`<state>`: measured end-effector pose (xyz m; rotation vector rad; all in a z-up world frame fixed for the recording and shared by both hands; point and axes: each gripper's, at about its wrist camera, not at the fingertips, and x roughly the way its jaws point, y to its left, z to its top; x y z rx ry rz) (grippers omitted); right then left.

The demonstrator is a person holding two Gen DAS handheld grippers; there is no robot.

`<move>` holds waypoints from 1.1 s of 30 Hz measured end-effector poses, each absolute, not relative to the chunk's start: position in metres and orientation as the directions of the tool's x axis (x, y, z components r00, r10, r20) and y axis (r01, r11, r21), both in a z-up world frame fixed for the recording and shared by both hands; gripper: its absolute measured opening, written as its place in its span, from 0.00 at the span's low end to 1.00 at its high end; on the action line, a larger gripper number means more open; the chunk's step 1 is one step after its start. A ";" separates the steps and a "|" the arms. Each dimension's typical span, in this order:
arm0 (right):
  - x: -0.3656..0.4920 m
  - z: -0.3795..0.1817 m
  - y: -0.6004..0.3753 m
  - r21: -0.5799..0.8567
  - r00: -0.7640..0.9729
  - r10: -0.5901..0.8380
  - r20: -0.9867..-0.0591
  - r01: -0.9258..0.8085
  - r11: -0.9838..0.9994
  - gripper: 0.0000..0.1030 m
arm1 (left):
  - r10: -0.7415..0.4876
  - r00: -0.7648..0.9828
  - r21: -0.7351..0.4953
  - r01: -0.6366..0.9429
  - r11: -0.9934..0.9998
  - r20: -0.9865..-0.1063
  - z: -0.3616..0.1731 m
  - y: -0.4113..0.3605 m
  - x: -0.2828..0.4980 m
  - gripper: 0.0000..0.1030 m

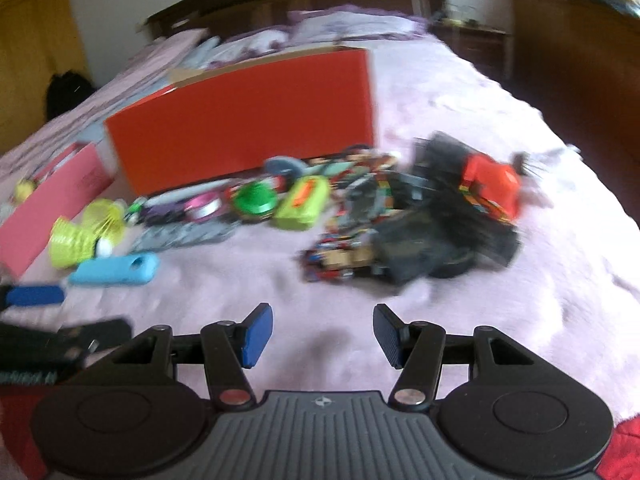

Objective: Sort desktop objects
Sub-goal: 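Withdraw both grippers from the red box back toward the toy pile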

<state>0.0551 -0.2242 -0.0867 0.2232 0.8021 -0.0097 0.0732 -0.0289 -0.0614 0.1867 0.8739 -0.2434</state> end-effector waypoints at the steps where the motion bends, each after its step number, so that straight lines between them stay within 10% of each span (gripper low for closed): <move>1: 0.056 -0.088 -0.230 0.204 0.697 0.067 -0.714 0.115 0.972 0.57 | -0.135 0.614 0.062 0.289 0.955 -0.778 -0.062 -0.030 0.073 0.92; 24: 0.117 -0.130 -0.291 0.495 0.693 0.098 -0.714 0.400 0.771 0.62 | -0.129 0.586 0.077 0.313 0.947 -0.800 -0.074 -0.041 0.070 0.92; 33: 0.105 -0.128 -0.288 0.505 0.718 0.107 -0.687 0.367 0.781 0.32 | -0.128 0.583 0.077 0.314 0.946 -0.802 -0.076 -0.041 0.070 0.92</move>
